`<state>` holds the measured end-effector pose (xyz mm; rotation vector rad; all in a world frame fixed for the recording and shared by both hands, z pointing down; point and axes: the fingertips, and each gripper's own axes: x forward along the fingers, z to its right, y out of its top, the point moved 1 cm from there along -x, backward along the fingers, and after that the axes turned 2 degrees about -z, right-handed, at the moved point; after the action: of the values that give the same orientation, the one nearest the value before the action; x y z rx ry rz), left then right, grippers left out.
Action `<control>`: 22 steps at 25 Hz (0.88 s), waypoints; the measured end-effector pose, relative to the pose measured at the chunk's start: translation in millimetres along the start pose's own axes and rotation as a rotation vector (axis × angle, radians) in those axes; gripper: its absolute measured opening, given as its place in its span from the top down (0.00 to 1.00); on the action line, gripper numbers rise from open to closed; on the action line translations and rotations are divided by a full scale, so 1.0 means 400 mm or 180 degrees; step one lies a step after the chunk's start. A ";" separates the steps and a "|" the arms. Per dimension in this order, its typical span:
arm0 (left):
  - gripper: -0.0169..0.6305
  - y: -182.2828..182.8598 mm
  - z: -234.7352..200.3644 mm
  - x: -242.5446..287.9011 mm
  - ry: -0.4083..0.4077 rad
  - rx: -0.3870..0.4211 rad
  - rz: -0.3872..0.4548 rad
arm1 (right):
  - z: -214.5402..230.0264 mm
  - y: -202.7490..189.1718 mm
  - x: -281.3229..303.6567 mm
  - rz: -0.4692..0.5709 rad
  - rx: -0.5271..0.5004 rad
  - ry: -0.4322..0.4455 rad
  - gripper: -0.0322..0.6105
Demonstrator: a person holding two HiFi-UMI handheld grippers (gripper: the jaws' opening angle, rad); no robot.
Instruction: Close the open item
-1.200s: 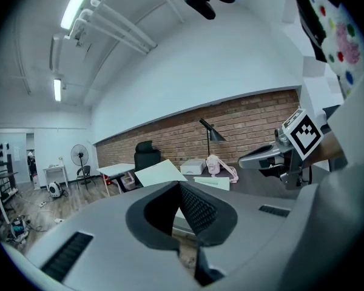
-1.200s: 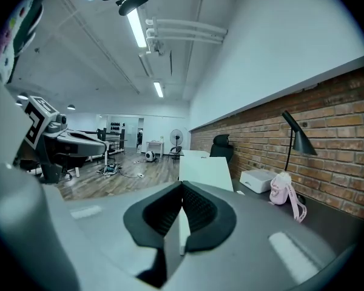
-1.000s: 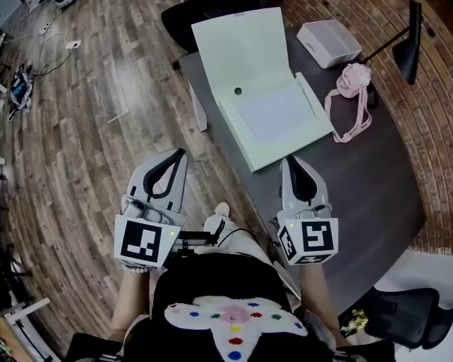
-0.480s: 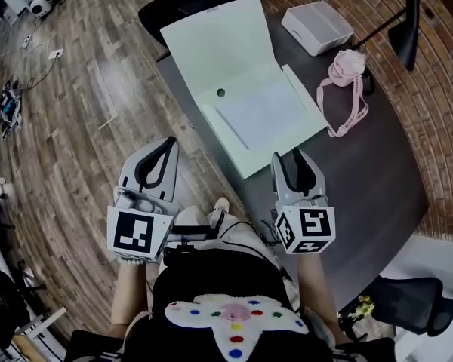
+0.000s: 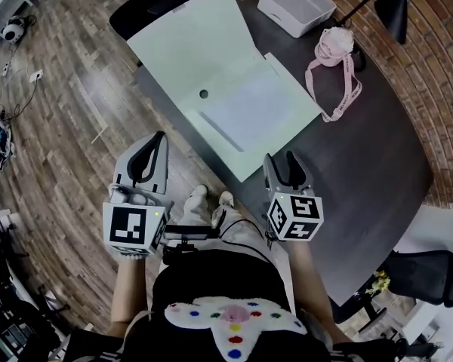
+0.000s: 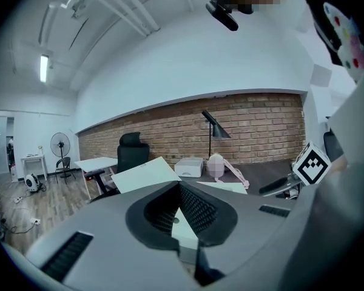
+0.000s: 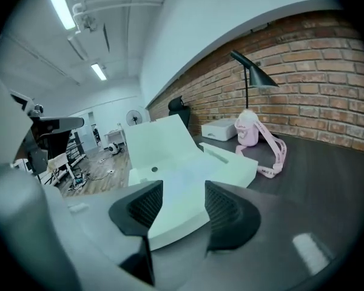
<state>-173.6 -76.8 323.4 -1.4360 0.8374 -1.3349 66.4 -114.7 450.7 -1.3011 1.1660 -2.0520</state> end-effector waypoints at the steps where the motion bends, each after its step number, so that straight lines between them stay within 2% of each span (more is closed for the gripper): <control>1: 0.97 -0.002 -0.006 0.012 -0.0018 0.0003 -0.0004 | 0.009 -0.011 0.008 -0.0037 0.0079 -0.0036 0.62; 9: 0.97 -0.049 -0.077 0.105 -0.0106 -0.0159 -0.0066 | 0.035 -0.089 0.067 -0.0210 0.0652 -0.0269 0.62; 14: 0.97 -0.064 -0.122 0.161 -0.0205 -0.0339 -0.0116 | 0.033 -0.108 0.096 -0.0244 0.0807 -0.0380 0.62; 17: 0.96 -0.090 -0.157 0.202 -0.0271 -0.0522 -0.0187 | 0.031 -0.122 0.114 -0.0273 0.0894 -0.0429 0.62; 22: 0.83 -0.144 -0.223 0.270 -0.0272 -0.0968 -0.0330 | 0.035 -0.127 0.125 -0.0277 0.0943 -0.0463 0.62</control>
<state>-250.4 -178.1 405.8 -1.7813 0.9500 -1.2502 59.3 -129.1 521.4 -1.3454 0.7213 -2.0568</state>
